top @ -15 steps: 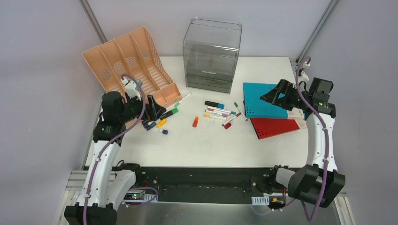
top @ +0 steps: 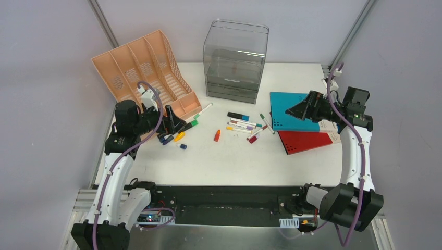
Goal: Organize the desk
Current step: Pick up the folder from the center of the board.
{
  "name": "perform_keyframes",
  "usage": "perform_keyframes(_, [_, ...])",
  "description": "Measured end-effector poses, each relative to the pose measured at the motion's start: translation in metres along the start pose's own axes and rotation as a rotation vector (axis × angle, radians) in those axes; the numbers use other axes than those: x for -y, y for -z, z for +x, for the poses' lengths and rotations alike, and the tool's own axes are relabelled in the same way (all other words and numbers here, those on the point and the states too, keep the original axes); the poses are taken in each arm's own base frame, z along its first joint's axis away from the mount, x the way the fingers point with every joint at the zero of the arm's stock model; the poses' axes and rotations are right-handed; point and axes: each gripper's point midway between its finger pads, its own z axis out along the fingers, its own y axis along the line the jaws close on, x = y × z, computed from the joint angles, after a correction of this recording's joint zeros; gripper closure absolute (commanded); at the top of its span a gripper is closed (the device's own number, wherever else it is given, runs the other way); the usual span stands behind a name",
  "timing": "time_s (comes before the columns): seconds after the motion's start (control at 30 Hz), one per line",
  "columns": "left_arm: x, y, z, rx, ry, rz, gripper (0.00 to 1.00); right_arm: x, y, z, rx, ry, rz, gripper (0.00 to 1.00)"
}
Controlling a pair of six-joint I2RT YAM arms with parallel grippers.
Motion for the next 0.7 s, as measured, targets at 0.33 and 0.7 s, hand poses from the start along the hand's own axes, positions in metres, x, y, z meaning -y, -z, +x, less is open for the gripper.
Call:
perform_keyframes(0.33, [-0.001,-0.005,0.004,-0.027,0.019,0.013,0.01,-0.019,0.002,0.018,-0.05,0.141,-0.148,0.0])
perform_keyframes(0.7, [-0.001,-0.009,0.009,-0.053,0.042,0.029,0.01,-0.028,0.002,0.032,-0.089,0.213,-0.208,0.0])
